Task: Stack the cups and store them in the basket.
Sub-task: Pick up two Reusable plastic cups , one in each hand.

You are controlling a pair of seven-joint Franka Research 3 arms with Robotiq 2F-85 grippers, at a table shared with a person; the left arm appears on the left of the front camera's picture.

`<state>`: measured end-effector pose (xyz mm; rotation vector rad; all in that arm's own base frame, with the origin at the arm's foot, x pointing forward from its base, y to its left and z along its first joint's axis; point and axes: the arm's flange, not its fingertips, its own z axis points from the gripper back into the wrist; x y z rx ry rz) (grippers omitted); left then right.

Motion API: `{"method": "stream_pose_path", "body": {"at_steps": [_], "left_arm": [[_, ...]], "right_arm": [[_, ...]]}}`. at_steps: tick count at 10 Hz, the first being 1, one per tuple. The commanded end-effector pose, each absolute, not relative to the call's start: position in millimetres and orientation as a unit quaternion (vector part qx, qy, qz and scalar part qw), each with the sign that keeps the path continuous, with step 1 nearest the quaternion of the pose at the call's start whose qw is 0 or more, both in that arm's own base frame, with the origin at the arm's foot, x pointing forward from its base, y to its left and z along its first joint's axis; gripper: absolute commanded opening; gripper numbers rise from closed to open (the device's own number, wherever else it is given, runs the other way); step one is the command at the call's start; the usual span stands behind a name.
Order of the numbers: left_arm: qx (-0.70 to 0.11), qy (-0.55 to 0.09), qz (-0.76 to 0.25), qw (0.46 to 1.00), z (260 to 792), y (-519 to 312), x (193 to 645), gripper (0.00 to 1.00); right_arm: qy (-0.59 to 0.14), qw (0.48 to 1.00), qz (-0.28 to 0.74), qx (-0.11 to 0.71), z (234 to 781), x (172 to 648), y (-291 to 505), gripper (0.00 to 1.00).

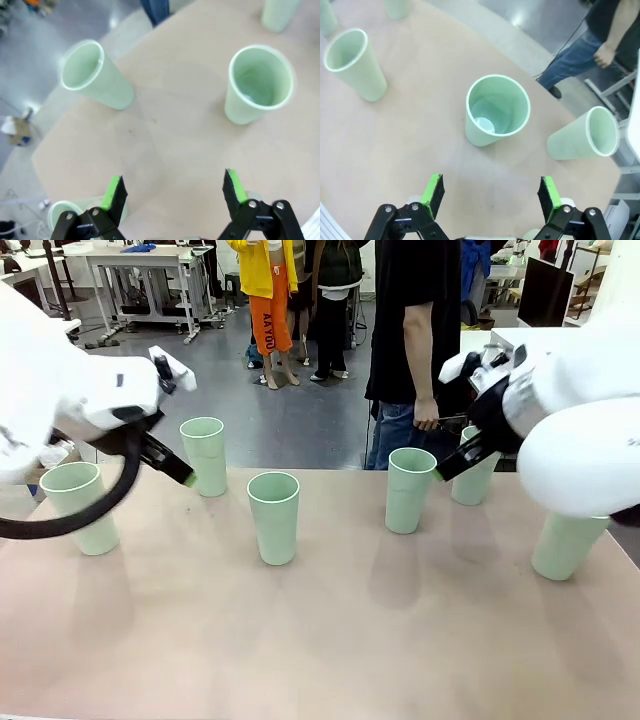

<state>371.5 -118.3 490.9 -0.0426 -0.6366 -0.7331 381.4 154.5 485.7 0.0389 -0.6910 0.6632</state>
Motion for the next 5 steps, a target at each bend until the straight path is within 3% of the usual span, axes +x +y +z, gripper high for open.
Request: {"method": "stream_pose_path", "body": {"at_steps": [1, 3, 5], "left_arm": [[-0.036, -0.297, -0.433, 0.85, 526, -72, 374, 1.0], [-0.09, -0.321, -0.529, 0.781, 542, -11, 400, 1.0], [-0.132, -0.319, -0.553, 0.758, 540, 41, 414, 1.0]], "right_arm": [[-0.324, 0.868, 0.372, 0.054, 519, 387, 113, 1.0], [-0.338, 0.829, 0.436, 0.089, 538, 401, 53, 1.0], [-0.346, 0.814, 0.457, 0.1, 542, 419, 0, 1.0]]}}
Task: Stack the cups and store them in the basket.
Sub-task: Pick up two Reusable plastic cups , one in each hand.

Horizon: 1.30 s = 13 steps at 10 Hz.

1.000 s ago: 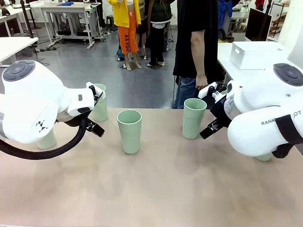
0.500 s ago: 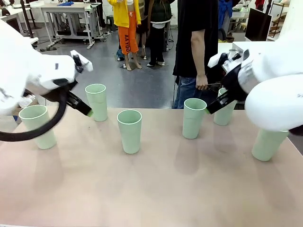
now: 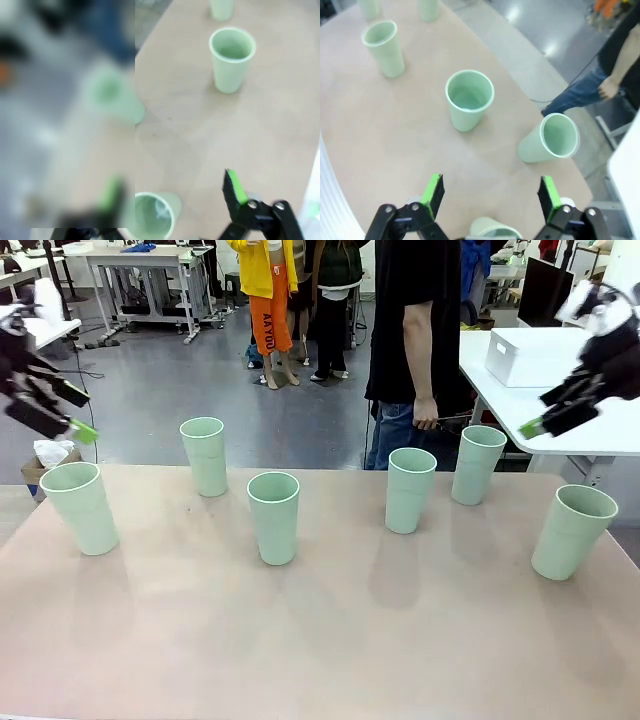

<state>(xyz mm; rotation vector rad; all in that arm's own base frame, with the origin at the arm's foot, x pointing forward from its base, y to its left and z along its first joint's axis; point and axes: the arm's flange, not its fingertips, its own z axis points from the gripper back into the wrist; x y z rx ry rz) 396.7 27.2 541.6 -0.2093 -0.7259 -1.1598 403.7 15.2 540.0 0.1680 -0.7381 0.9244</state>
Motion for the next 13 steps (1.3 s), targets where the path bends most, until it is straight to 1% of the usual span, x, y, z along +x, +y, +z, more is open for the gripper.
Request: {"method": "stream_pose_path", "body": {"at_steps": [1, 4, 5, 7, 9, 10, 13], "left_arm": [[-0.144, -0.32, -0.563, 0.748, 539, 66, 412, 1.0], [-0.172, -0.319, -0.549, 0.753, 529, 118, 407, 1.0], [-0.179, -0.322, -0.546, 0.752, 523, 132, 404, 1.0], [-0.195, -0.341, -0.542, 0.743, 513, 148, 397, 1.0], [-0.207, -0.357, -0.537, 0.736, 503, 158, 389, 1.0], [-0.218, -0.372, -0.541, 0.722, 506, 159, 383, 1.0], [-0.221, -0.406, -0.539, 0.704, 514, 161, 361, 1.0]], "right_arm": [[-0.354, 0.802, 0.469, 0.105, 540, 424, -27, 1.0], [-0.365, 0.781, 0.485, 0.147, 522, 429, -82, 1.0], [-0.379, 0.774, 0.48, 0.164, 515, 426, -99, 1.0], [-0.394, 0.779, 0.448, 0.191, 507, 419, -121, 1.0], [-0.403, 0.781, 0.427, 0.213, 501, 414, -131, 1.0], [-0.413, 0.777, 0.416, 0.227, 502, 412, -134, 1.0], [-0.432, 0.76, 0.413, 0.255, 510, 403, -131, 1.0]]}}
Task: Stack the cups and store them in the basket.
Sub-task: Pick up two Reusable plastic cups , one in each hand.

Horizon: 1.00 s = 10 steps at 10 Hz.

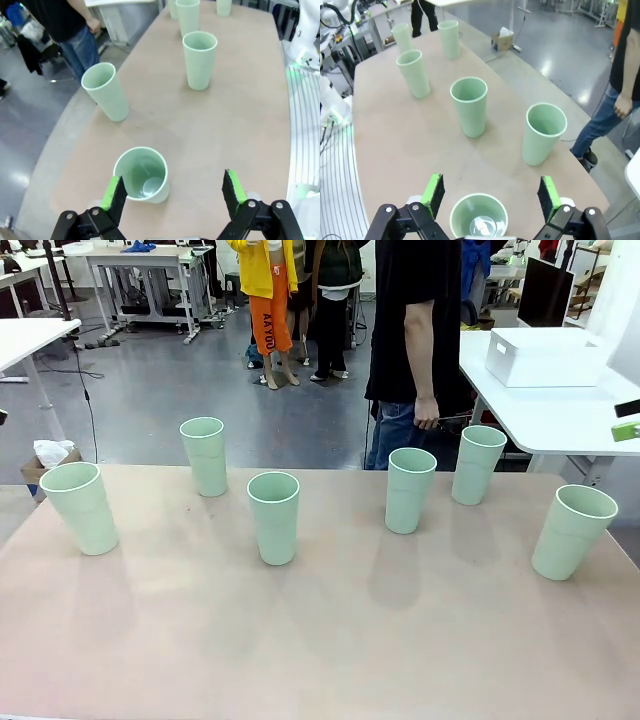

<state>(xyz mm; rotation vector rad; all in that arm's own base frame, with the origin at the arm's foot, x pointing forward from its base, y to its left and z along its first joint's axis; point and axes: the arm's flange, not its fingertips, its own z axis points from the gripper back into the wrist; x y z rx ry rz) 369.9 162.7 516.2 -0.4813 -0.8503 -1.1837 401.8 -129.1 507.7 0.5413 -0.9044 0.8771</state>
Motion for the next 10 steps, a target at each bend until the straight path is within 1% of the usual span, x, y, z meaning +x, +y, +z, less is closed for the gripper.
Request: {"method": "stream_pose_path", "body": {"at_steps": [1, 4, 8, 10], "left_arm": [[-0.225, -0.413, -0.536, 0.701, 515, 163, 358, 1.0], [-0.233, -0.429, -0.527, 0.695, 521, 160, 349, 1.0], [-0.243, -0.439, -0.527, 0.686, 520, 156, 348, 1.0], [-0.25, -0.438, -0.518, 0.691, 517, 155, 349, 1.0]], "right_arm": [[-0.436, 0.758, 0.408, 0.263, 512, 401, -132, 1.0], [-0.438, 0.757, 0.402, 0.27, 514, 400, -129, 1.0], [-0.439, 0.755, 0.402, 0.274, 511, 399, -126, 1.0], [-0.441, 0.755, 0.399, 0.276, 510, 397, -127, 1.0]]}}
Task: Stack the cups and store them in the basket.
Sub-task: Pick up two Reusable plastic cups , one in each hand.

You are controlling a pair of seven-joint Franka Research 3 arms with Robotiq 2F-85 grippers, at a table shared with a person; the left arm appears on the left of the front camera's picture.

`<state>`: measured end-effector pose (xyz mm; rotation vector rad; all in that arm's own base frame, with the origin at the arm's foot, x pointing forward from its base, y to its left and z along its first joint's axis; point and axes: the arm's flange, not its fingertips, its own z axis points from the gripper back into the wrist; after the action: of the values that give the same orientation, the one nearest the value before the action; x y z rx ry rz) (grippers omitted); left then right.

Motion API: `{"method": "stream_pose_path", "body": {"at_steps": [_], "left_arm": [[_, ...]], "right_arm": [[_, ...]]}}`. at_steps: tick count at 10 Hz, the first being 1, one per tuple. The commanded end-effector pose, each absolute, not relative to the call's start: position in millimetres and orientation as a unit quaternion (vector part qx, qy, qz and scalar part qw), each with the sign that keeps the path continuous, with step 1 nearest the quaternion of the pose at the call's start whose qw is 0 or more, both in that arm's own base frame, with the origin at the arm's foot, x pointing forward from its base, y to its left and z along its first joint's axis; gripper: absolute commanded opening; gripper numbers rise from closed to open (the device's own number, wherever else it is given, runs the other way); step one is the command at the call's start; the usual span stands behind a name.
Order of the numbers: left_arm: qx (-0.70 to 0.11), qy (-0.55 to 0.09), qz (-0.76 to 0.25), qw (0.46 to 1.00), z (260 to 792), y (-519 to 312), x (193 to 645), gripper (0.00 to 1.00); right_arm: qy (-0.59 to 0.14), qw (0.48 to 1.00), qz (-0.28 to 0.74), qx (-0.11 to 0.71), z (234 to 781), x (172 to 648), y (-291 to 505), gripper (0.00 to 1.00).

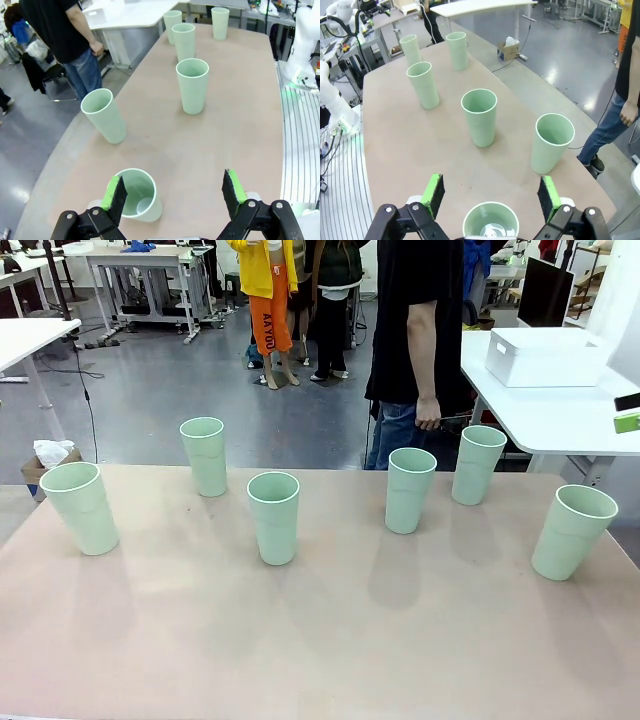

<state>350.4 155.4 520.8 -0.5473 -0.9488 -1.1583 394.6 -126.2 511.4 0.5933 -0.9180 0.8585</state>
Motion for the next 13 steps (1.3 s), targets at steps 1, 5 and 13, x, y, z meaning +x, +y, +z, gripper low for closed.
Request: {"method": "stream_pose_path", "body": {"at_steps": [1, 5, 13], "left_arm": [[-0.254, -0.443, -0.514, 0.69, 518.6, 156.1, 347.9, 1.0], [-0.249, -0.428, -0.516, 0.699, 520.1, 156.2, 350.3, 1.0], [-0.249, -0.428, -0.516, 0.699, 520.1, 156.2, 350.3, 1.0]], "right_arm": [[-0.442, 0.752, 0.403, 0.276, 510.1, 397.4, -127.1, 1.0], [-0.424, 0.767, 0.395, 0.275, 511.3, 394.2, -127.0, 1.0], [-0.424, 0.767, 0.395, 0.275, 511.3, 394.2, -127.0, 1.0]]}}
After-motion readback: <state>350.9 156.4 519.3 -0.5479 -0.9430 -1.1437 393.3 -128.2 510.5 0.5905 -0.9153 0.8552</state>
